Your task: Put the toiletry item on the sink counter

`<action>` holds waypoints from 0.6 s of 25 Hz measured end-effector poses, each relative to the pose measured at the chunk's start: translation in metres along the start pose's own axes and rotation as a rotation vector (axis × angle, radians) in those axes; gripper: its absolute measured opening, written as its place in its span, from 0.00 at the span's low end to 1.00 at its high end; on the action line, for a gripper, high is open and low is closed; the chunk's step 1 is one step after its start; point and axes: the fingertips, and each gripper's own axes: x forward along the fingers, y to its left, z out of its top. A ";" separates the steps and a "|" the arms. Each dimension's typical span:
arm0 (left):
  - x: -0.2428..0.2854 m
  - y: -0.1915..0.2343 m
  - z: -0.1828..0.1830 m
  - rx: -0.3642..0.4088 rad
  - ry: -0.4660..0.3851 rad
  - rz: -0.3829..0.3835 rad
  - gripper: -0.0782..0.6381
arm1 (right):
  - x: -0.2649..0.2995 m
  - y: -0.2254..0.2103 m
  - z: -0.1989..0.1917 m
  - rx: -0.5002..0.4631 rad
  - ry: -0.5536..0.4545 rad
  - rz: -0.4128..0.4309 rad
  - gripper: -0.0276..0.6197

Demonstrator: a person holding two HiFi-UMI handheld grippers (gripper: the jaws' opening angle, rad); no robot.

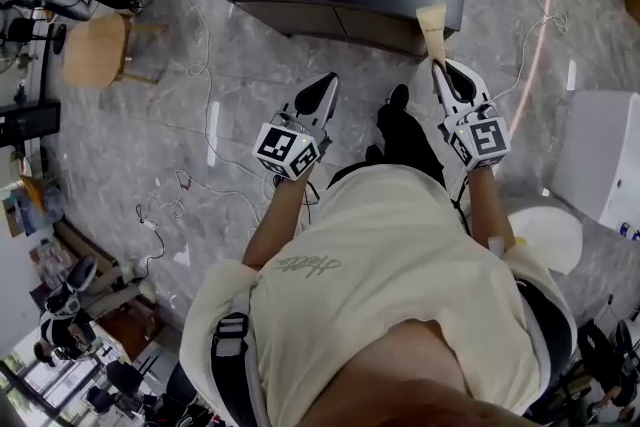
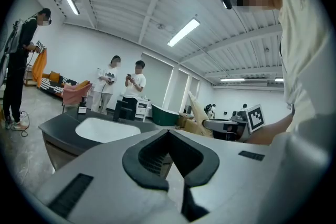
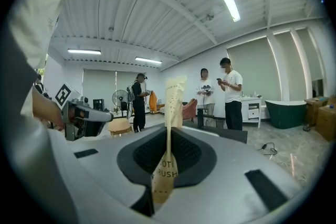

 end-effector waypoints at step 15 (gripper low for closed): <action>0.183 0.059 0.107 0.069 -0.060 0.000 0.11 | 0.111 -0.176 0.044 0.018 -0.032 -0.016 0.08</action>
